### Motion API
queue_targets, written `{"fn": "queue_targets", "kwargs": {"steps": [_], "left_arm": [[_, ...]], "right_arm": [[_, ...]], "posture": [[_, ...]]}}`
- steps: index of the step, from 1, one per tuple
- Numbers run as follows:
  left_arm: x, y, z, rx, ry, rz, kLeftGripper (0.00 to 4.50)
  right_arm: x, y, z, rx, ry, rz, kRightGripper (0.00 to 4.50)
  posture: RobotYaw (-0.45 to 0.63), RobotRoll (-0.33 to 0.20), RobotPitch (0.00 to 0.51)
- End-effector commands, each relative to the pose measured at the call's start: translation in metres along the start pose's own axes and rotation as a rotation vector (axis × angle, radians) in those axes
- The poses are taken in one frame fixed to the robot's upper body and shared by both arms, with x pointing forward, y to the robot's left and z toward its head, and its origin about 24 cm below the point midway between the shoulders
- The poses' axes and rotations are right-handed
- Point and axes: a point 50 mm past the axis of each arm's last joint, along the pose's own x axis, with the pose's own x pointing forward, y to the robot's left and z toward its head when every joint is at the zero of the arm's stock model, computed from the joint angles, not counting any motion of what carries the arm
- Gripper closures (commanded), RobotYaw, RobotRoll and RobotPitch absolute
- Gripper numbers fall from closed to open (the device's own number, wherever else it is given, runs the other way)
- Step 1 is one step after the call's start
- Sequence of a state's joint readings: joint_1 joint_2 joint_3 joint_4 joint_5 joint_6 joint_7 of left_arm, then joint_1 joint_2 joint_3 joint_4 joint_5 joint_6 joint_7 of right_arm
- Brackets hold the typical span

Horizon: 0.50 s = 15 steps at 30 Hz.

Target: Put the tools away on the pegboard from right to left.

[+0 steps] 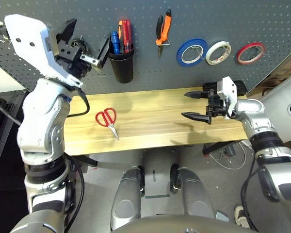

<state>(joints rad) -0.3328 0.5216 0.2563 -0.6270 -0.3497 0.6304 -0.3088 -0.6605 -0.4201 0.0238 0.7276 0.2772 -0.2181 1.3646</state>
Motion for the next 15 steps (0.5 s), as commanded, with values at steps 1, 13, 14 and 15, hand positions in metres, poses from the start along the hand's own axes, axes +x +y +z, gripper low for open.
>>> {"fn": "queue_targets", "kwargs": {"steps": [1,13,14,15], "left_arm": [[-0.013,-0.014,-0.012,-0.043,0.084,-0.090,0.04],[-0.046,-0.046,-0.117,-0.205,0.620,-0.075,0.04],[-0.045,-0.046,-0.121,-0.221,0.628,-0.057,0.04],[-0.045,-0.044,-0.130,-0.236,0.660,-0.011,0.04]], "right_arm": [[0.001,0.000,-0.002,0.006,-0.003,-0.008,0.00],[0.029,0.015,-0.006,-0.003,0.027,0.070,0.00],[0.031,0.017,-0.007,-0.004,0.027,0.079,0.00],[0.033,0.019,-0.007,-0.004,0.030,0.084,0.00]], "posture": [[0.12,0.000,0.171],[0.08,0.000,0.184],[0.07,0.000,0.190],[0.07,0.000,0.190]]}}
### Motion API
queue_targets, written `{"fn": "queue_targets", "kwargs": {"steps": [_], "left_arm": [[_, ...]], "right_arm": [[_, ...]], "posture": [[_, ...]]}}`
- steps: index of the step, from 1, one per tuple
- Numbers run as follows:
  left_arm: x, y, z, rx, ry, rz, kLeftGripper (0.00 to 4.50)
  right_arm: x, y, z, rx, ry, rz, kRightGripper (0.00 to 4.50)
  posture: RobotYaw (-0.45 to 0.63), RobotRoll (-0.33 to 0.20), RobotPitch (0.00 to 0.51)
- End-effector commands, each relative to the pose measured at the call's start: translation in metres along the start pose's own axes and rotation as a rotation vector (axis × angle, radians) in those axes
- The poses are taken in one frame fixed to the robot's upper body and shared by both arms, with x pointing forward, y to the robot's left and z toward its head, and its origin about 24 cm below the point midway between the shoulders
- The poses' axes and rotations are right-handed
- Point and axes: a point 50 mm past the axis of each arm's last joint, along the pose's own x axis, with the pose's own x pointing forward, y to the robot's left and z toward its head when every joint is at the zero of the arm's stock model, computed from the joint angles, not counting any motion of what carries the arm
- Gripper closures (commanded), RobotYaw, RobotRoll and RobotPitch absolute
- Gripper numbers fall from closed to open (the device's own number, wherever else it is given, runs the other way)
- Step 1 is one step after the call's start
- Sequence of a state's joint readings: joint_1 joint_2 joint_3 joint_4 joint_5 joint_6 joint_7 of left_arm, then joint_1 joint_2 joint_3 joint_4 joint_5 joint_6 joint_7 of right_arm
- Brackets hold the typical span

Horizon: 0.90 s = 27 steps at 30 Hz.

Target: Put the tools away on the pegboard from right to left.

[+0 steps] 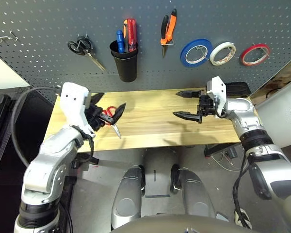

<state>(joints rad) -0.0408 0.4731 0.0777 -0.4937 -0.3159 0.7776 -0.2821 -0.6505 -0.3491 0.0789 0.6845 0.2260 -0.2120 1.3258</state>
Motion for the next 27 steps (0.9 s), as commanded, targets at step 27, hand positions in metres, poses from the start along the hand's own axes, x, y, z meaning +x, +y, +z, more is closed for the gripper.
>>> {"fn": "queue_targets", "kwargs": {"steps": [27], "left_arm": [[0.058,0.052,-0.094,-0.330,0.235,0.537,0.04]], "right_arm": [[0.009,0.052,-0.005,0.038,0.080,0.101,0.00]], "posture": [[-0.01,0.000,0.308]]}}
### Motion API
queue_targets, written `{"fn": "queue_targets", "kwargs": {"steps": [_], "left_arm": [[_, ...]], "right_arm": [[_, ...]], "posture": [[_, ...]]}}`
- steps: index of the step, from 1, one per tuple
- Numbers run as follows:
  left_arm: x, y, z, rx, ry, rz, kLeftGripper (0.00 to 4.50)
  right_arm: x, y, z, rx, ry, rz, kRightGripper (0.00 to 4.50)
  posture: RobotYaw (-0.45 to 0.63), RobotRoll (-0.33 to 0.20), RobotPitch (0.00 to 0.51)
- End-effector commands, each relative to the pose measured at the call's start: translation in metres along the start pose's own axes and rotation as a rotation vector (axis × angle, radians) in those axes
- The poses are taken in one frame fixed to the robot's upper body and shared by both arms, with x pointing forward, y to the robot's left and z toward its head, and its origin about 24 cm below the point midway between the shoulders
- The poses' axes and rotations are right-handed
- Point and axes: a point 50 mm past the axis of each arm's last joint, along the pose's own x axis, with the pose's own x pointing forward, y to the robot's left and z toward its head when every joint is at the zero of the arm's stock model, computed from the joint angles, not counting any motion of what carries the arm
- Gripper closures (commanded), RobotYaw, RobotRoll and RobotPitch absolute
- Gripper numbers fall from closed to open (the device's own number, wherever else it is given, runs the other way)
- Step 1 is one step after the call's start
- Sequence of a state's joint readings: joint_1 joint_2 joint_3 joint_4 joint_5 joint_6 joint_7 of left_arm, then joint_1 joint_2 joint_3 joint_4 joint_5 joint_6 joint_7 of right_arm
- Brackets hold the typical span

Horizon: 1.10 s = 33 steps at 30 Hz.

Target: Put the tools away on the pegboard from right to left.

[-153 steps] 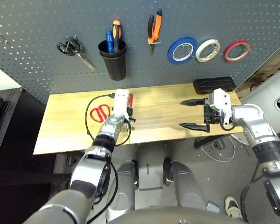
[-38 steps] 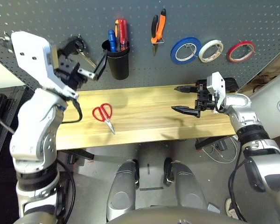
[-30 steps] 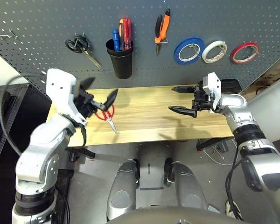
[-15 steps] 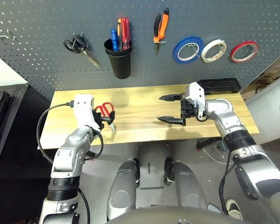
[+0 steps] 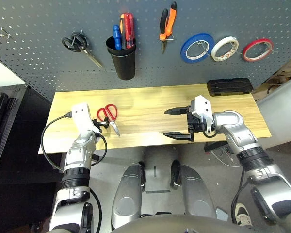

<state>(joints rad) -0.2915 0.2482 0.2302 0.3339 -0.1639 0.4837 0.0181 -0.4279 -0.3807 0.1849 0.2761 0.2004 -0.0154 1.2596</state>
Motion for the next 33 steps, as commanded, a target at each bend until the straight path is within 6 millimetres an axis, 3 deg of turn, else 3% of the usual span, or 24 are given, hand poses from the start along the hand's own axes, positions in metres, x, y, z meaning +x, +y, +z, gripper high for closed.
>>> {"fn": "queue_targets", "kwargs": {"steps": [1,7,20,24,33], "left_arm": [[0.001,0.006,-0.009,-0.026,0.018,0.041,0.04],[0.009,0.013,-0.013,-0.103,0.032,0.124,0.04],[0.024,0.003,-0.017,-0.171,0.055,0.156,0.04],[0.024,0.004,-0.020,-0.163,0.051,0.178,0.94],[0.017,0.002,-0.015,-0.171,-0.003,0.167,4.38]], "right_arm": [[-0.002,0.008,-0.002,0.019,0.004,0.014,0.00],[-0.003,0.014,-0.002,0.037,0.002,0.023,0.00],[-0.008,0.015,0.003,0.049,0.004,0.017,0.00],[-0.008,0.015,0.006,0.047,-0.002,0.012,0.00],[-0.009,0.007,0.004,0.034,-0.001,-0.001,0.00]], "posture": [[-0.01,0.000,0.312],[-0.01,0.000,0.321],[-0.03,0.000,0.333],[-0.03,0.000,0.329],[0.00,0.000,0.306]]}}
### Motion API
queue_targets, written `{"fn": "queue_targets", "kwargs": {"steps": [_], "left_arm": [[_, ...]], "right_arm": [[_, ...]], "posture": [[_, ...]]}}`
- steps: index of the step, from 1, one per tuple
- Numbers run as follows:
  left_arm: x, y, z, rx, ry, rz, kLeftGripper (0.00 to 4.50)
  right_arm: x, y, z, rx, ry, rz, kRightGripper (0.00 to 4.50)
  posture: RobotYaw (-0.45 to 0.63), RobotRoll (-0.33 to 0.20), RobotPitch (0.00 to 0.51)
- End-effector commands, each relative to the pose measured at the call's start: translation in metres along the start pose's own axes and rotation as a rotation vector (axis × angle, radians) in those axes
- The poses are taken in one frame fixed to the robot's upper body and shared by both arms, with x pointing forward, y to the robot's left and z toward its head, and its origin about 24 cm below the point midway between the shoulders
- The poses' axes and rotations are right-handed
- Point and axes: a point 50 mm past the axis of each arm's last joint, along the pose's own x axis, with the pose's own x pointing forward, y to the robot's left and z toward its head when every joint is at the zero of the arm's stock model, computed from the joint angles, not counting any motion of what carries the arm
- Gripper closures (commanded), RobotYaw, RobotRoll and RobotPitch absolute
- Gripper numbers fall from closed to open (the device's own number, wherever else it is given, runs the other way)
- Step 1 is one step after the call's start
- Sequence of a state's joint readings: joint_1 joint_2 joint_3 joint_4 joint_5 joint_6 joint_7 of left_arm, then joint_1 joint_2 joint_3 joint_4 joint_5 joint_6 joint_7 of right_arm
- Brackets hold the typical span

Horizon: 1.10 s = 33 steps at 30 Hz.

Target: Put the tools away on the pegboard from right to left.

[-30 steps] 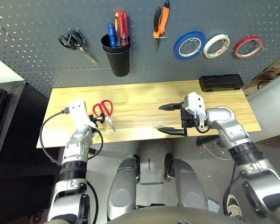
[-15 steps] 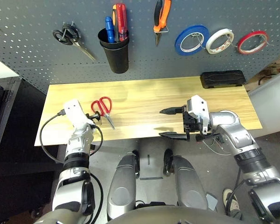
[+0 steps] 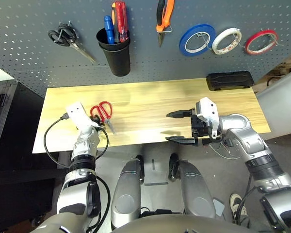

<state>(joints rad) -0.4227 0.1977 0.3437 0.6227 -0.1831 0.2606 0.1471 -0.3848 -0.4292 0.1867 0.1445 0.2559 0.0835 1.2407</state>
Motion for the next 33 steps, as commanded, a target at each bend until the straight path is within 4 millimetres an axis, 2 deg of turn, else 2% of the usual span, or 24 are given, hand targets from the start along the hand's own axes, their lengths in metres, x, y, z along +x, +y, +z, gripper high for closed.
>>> {"fn": "queue_targets", "kwargs": {"steps": [1,6,11,18,22,26,33], "left_arm": [[-0.007,0.001,-0.010,0.002,0.024,0.010,4.44],[-0.026,-0.005,0.009,0.032,-0.079,-0.028,4.44],[-0.049,-0.004,0.029,0.041,-0.163,-0.048,4.44],[-0.072,0.005,0.051,0.049,-0.254,-0.041,4.44],[-0.090,0.013,0.078,0.069,-0.353,-0.042,4.44],[-0.100,0.016,0.101,0.076,-0.420,-0.041,4.44],[-0.112,0.019,0.128,0.092,-0.507,-0.026,4.44]], "right_arm": [[-0.002,-0.002,-0.006,0.008,0.007,0.000,0.00],[-0.009,-0.016,-0.005,-0.012,-0.003,-0.034,0.00],[-0.019,-0.027,0.006,-0.031,-0.070,-0.050,0.00],[-0.029,-0.034,0.035,-0.076,-0.197,-0.026,0.00],[-0.051,-0.042,0.065,-0.088,-0.300,-0.053,0.00],[-0.068,-0.044,0.077,-0.082,-0.300,-0.060,0.00],[-0.078,-0.044,0.090,-0.093,-0.296,-0.059,0.00]], "posture": [[0.00,0.000,0.300],[0.02,0.000,0.278],[0.04,0.000,0.251],[0.07,0.000,0.219],[0.07,0.000,0.205],[0.06,0.000,0.191],[0.04,0.000,0.176]]}}
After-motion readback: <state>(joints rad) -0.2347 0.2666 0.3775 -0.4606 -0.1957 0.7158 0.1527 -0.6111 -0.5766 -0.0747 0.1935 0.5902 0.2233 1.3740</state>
